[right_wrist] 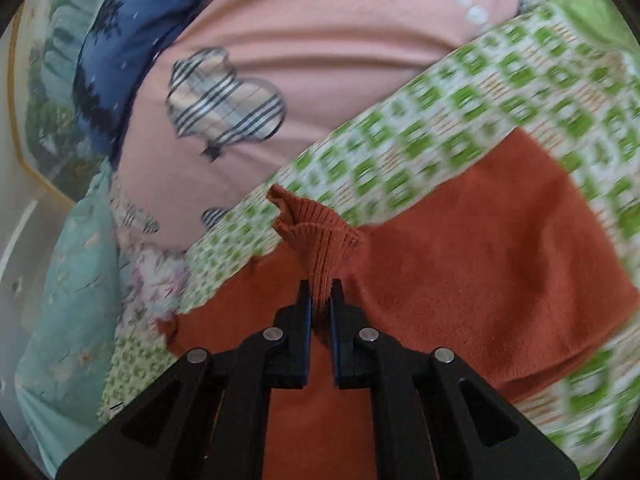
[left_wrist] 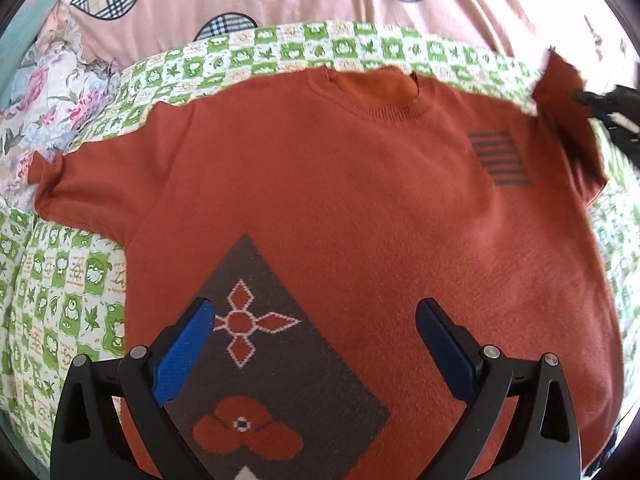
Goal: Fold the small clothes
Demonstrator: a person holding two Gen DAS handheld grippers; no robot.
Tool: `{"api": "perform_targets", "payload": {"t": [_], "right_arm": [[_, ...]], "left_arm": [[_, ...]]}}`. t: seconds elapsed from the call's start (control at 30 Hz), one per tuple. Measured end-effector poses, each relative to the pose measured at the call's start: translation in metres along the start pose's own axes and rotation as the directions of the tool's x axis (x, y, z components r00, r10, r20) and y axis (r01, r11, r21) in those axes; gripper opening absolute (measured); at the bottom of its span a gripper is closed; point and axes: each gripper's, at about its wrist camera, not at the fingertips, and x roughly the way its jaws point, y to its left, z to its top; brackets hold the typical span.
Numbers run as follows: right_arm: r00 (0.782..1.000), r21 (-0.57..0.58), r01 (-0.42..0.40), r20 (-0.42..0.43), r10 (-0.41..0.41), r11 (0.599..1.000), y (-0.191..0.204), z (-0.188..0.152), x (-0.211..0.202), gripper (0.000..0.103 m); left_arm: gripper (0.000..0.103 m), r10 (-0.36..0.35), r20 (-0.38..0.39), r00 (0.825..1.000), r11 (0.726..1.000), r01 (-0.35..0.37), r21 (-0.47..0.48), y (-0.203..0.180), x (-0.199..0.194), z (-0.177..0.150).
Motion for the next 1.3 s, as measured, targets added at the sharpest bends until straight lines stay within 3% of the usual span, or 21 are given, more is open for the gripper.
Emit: {"api": "perform_targets", "payload": {"t": [0.07, 0.17, 0.3, 0.4, 0.47, 0.53, 0.67, 0.77, 0.87, 0.9, 0.93, 0.97, 1.0, 1.03, 1.13, 1.2, 1.23, 1.3], "right_arm": [[0.993, -0.003, -0.085, -0.086, 0.085, 0.996, 0.034, -0.024, 0.043, 0.009], [0.972, -0.022, -0.139, -0.193, 0.132, 0.990, 0.073, -0.058, 0.098, 0.009], [0.937, -0.016, -0.172, -0.310, 0.159, 0.985, 0.107, -0.091, 0.170, 0.009], [0.924, -0.020, -0.165, -0.352, 0.148, 0.986, 0.118, -0.108, 0.203, 0.010], [0.911, 0.004, -0.166, -0.384, 0.154, 0.986, 0.119, -0.114, 0.225, 0.015], [0.902, 0.035, -0.138, -0.408, 0.140, 0.990, 0.114, -0.120, 0.233, 0.035], [0.919, 0.042, -0.158, -0.359, 0.163, 0.986, 0.108, -0.120, 0.211, 0.040], [0.950, 0.026, -0.131, -0.284, 0.133, 0.991, 0.098, -0.115, 0.172, 0.040], [0.977, 0.015, -0.068, -0.204, 0.070, 0.998, 0.083, -0.111, 0.127, 0.040], [0.982, 0.019, -0.053, -0.180, 0.056, 0.998, 0.079, -0.110, 0.115, 0.040], [0.989, 0.021, -0.034, -0.145, 0.036, 0.999, 0.072, -0.109, 0.096, 0.040], [0.992, 0.023, -0.013, -0.122, 0.016, 1.000, 0.067, -0.108, 0.084, 0.040], [0.996, 0.029, 0.025, -0.086, -0.022, 0.999, 0.058, -0.107, 0.066, 0.040], [0.997, 0.032, 0.056, -0.056, -0.054, 0.998, 0.051, -0.106, 0.051, 0.040], [0.984, 0.037, 0.170, 0.044, -0.171, 0.985, 0.028, -0.097, 0.007, 0.040], [0.953, 0.047, 0.283, 0.094, -0.287, 0.958, 0.010, -0.086, -0.016, 0.045], [0.938, 0.056, 0.326, 0.100, -0.331, 0.944, 0.000, -0.081, -0.021, 0.048], [0.928, 0.072, 0.357, 0.088, -0.362, 0.932, -0.012, -0.071, -0.020, 0.050]], "left_arm": [[0.101, -0.018, 0.014, 1.000, 1.000, 0.018, -0.012, 0.008, -0.006, -0.001], [0.101, -0.046, 0.015, 0.999, 0.998, 0.047, -0.037, 0.022, -0.010, -0.002], [0.101, -0.094, 0.012, 0.996, 0.992, 0.095, -0.082, 0.041, -0.009, -0.003], [0.101, -0.124, 0.005, 0.992, 0.987, 0.124, -0.102, 0.053, -0.003, 0.000], [0.101, -0.149, 0.004, 0.989, 0.982, 0.148, -0.114, 0.060, 0.004, 0.003], [0.101, -0.173, -0.007, 0.985, 0.977, 0.171, -0.129, 0.067, 0.015, 0.008], [0.101, -0.252, -0.030, 0.967, 0.953, 0.243, -0.179, 0.074, 0.045, 0.029], [0.101, -0.297, -0.037, 0.954, 0.933, 0.282, -0.223, 0.076, 0.067, 0.044], [0.096, -0.299, 0.018, 0.954, 0.922, 0.294, -0.253, 0.078, 0.081, 0.061], [0.085, -0.295, 0.046, 0.955, 0.922, 0.297, -0.250, 0.077, 0.084, 0.067], [0.065, -0.294, 0.060, 0.954, 0.922, 0.299, -0.244, 0.076, 0.084, 0.070], [0.052, -0.290, 0.065, 0.955, 0.926, 0.297, -0.234, 0.075, 0.086, 0.075], [0.017, -0.290, 0.061, 0.955, 0.931, 0.296, -0.213, 0.074, 0.090, 0.080], [0.005, -0.299, 0.053, 0.953, 0.932, 0.303, -0.199, 0.072, 0.091, 0.082], [0.005, -0.264, 0.117, 0.957, 0.945, 0.281, -0.167, 0.080, 0.067, 0.085], [0.005, -0.192, 0.173, 0.966, 0.962, 0.220, -0.161, 0.094, 0.050, 0.084], [0.005, -0.166, 0.172, 0.971, 0.968, 0.193, -0.159, 0.099, 0.050, 0.083], [0.006, -0.186, 0.123, 0.975, 0.964, 0.205, -0.167, 0.105, 0.061, 0.081]]}}
